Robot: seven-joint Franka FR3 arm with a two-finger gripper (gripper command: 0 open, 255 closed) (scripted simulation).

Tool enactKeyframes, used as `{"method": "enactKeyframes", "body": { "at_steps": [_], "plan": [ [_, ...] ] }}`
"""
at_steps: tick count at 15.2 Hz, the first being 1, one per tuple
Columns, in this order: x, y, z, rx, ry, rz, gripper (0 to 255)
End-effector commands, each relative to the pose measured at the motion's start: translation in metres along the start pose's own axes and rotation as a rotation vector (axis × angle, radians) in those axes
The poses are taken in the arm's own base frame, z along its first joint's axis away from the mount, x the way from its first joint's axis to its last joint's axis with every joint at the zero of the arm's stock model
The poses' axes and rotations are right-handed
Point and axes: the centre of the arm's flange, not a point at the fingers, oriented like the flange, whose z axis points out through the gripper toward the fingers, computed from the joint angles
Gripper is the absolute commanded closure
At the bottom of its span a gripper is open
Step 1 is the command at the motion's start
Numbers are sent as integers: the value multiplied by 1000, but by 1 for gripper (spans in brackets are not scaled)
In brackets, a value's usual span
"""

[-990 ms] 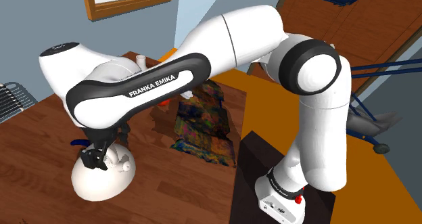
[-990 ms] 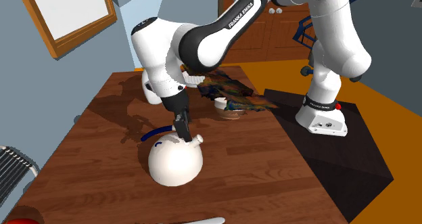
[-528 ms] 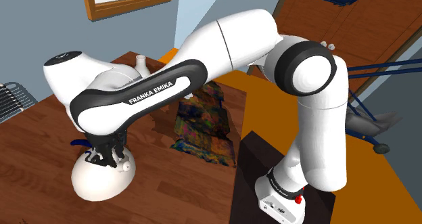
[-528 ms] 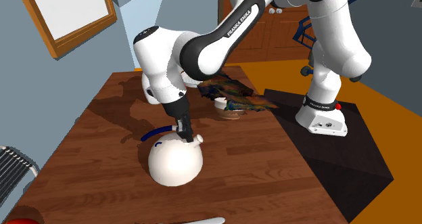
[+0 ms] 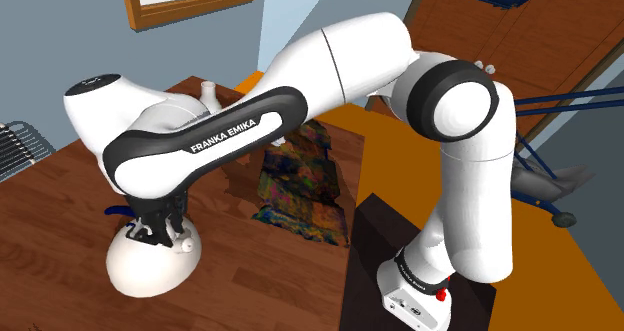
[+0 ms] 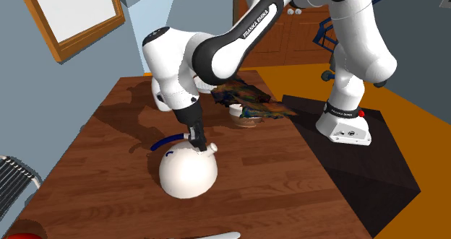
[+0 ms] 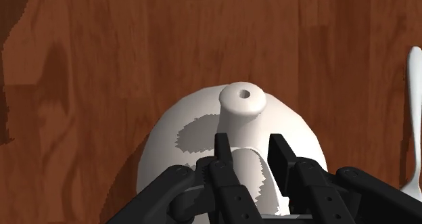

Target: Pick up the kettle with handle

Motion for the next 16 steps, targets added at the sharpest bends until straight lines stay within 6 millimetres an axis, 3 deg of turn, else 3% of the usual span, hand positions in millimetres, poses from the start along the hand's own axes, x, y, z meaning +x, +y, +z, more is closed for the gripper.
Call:
{"method": "enactKeyframes", "body": {
  "at_steps": [1, 14, 16],
  "plan": [
    [-1, 0, -8, 0, 1, 0, 255],
    [-17, 0, -75, 0, 1, 0, 255],
    [-17, 0, -76, 0, 1, 0, 255]
  ]
}}
